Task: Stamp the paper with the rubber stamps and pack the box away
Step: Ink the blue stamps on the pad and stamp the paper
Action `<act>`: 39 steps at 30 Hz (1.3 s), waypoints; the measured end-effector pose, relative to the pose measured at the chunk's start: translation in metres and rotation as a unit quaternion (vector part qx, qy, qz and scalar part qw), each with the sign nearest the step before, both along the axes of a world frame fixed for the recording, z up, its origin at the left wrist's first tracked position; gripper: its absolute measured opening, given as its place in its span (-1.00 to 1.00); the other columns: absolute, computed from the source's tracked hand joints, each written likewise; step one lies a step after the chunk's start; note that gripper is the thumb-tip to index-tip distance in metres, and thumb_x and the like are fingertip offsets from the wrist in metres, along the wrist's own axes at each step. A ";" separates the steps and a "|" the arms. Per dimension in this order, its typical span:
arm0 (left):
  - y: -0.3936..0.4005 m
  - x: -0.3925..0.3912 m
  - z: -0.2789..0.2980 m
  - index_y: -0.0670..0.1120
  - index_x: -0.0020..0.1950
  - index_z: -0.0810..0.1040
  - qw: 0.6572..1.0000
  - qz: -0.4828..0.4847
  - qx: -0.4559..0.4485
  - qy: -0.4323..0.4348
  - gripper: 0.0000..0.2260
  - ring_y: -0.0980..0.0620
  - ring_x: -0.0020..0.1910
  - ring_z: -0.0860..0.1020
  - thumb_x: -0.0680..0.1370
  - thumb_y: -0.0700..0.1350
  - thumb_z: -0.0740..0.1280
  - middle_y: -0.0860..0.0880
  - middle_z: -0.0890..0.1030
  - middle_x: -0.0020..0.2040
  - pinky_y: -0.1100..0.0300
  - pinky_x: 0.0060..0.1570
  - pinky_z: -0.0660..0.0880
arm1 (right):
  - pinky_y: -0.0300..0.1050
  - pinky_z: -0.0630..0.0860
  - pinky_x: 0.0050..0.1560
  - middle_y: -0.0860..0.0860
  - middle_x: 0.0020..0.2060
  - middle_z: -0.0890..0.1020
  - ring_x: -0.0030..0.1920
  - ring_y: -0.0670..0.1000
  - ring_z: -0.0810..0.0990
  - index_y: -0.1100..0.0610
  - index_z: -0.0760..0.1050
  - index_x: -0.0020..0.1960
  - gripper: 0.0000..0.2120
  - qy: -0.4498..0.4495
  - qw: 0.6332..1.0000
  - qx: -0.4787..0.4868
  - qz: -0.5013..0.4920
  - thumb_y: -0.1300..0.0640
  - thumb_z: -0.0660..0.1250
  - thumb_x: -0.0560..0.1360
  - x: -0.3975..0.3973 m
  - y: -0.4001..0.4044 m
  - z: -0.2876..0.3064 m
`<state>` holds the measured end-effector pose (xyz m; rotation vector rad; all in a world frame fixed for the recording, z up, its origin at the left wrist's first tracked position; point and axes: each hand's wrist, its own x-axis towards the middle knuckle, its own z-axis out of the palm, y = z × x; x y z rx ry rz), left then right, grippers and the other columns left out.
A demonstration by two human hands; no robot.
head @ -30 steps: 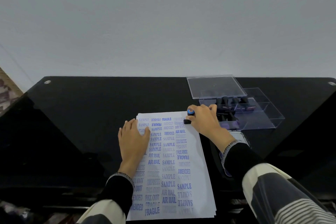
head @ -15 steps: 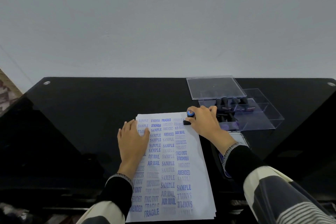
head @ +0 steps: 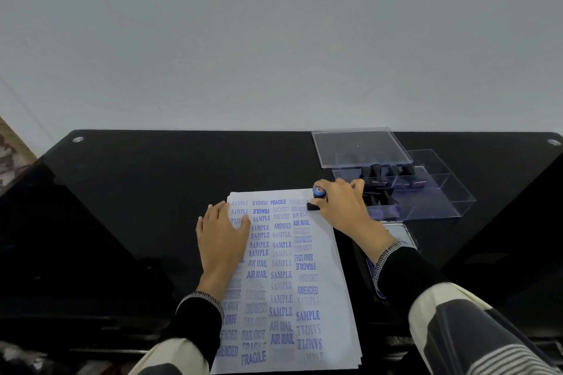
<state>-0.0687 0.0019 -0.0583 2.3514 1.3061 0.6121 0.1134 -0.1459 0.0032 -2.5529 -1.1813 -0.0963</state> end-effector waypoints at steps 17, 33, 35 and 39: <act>-0.001 -0.001 0.000 -0.10 0.45 0.34 1.000 -0.002 0.003 -0.007 -0.48 -0.01 0.49 0.23 0.57 0.13 0.24 -0.01 0.39 0.43 0.00 0.49 0.03 | -0.08 0.21 0.10 0.02 -0.23 0.66 -0.08 0.05 0.58 0.07 0.54 0.01 -0.88 0.163 0.966 0.197 -0.043 0.07 0.36 0.50 0.004 -0.005 0.008; -0.001 0.000 0.002 -0.11 0.44 0.35 1.000 0.000 0.005 -0.007 -0.49 -0.02 0.49 0.23 0.57 0.11 0.25 -0.03 0.39 0.43 0.00 0.48 0.04 | -0.10 0.54 0.01 0.08 -0.08 0.64 -0.05 0.00 0.61 0.10 0.58 0.07 -0.86 0.307 0.885 0.339 -0.090 0.15 0.35 0.51 0.017 -0.024 0.015; -0.001 0.000 0.002 -0.12 0.44 0.35 1.000 -0.001 0.004 -0.008 -0.49 -0.02 0.49 0.23 0.57 0.11 0.25 -0.03 0.39 0.43 0.00 0.48 0.04 | -0.10 0.54 0.02 0.04 -0.10 0.63 -0.10 -0.05 0.58 0.06 0.57 0.05 -0.88 0.305 0.883 0.343 -0.096 0.16 0.35 0.52 0.017 -0.025 0.015; -0.001 0.000 0.001 -0.12 0.44 0.35 1.000 0.001 0.001 -0.011 -0.49 -0.01 0.49 0.23 0.56 0.11 0.26 -0.03 0.40 0.42 -0.01 0.49 0.04 | -0.08 0.55 0.02 0.01 -0.09 0.62 -0.14 -0.12 0.56 0.05 0.57 0.06 -0.87 0.299 0.884 0.344 -0.100 0.16 0.35 0.52 0.016 -0.025 0.015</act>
